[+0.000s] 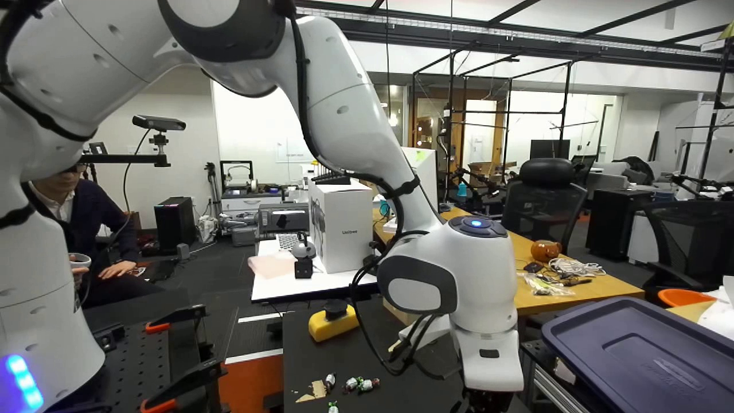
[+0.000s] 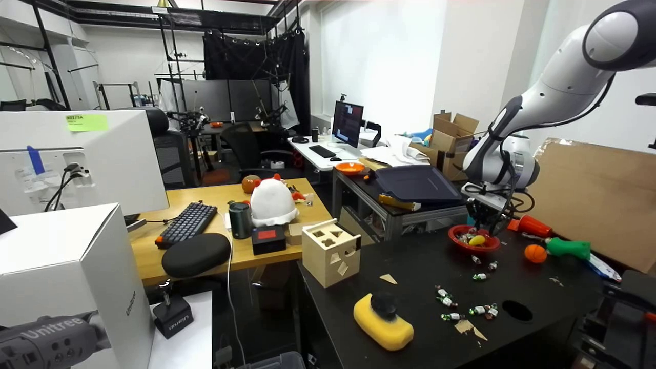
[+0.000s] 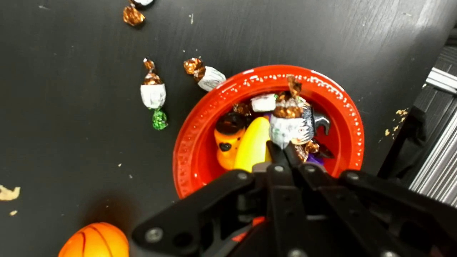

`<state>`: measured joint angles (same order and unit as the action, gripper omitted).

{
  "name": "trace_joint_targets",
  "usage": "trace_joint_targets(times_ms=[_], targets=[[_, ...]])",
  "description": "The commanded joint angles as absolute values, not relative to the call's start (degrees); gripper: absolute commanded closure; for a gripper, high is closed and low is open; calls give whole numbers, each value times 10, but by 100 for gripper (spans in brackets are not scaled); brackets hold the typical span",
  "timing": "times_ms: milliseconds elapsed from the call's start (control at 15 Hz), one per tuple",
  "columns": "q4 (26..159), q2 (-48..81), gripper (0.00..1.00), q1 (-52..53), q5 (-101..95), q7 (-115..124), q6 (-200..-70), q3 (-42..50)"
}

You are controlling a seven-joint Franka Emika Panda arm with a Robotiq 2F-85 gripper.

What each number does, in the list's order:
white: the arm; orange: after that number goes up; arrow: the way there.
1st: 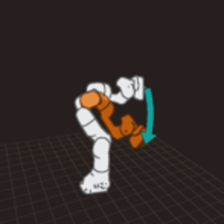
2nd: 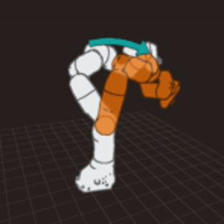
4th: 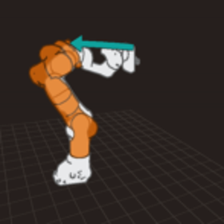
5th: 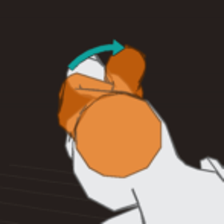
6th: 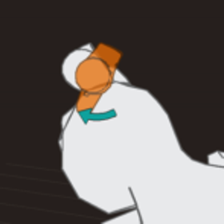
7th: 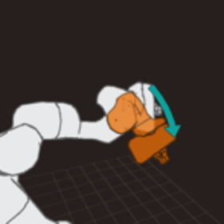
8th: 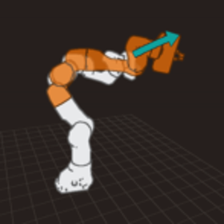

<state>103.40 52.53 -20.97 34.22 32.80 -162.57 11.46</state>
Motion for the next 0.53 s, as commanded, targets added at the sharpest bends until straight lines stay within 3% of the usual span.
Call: trace_joint_targets(times_ms=[0,467], targets=[[1041,535,67,-172,346,377,-1653,142],[1060,533,15,-138,340,421,-1680,159]])
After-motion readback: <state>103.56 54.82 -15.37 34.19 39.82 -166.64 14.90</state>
